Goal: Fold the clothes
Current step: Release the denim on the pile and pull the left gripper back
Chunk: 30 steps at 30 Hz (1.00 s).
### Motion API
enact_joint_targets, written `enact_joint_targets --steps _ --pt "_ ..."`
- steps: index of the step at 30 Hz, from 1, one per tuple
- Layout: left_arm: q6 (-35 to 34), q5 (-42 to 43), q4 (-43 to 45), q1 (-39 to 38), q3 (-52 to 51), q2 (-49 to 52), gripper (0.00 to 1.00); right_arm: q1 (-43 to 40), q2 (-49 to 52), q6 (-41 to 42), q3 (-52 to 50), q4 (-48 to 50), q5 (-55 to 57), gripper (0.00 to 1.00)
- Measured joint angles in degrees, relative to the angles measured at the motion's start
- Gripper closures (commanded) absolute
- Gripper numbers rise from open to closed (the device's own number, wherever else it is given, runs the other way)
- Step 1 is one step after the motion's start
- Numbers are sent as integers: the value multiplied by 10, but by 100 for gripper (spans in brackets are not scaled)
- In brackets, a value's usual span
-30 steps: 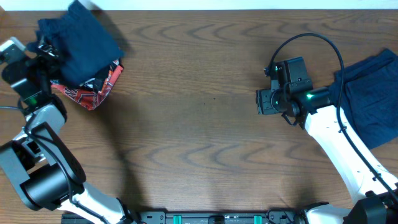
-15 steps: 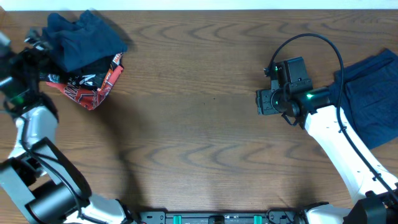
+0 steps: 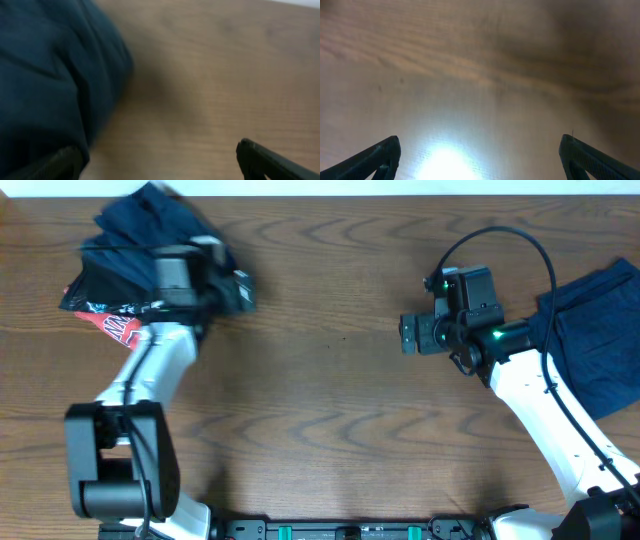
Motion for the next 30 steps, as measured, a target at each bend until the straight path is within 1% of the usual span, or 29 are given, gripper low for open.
enact_joint_targets --steps 4,7,10,12,14,21,27,30 --pt "11 -18 -83 -63 -1 0 2 -7 0 0 0 59 3 1" --pt "11 -23 -156 -84 -2 0 2 -33 0 0 0 86 8 1" --pt "4 -26 -228 -87 -3 -8 2 -72 0 0 0 77 10 1" --pt "2 -33 -274 -85 -3 -33 2 -101 0 0 0 55 11 1" --pt "0 -41 -291 -84 -3 -71 2 -122 0 0 0 32 12 1" --pt "0 -61 -268 -84 -3 -209 2 -143 -4 0 0 -10 10 1" --pt "0 -67 -231 -84 -3 -242 2 -143 -4 0 0 -18 9 1" --pt "0 -67 -193 -84 -3 -242 2 -143 -4 0 0 -22 9 1"
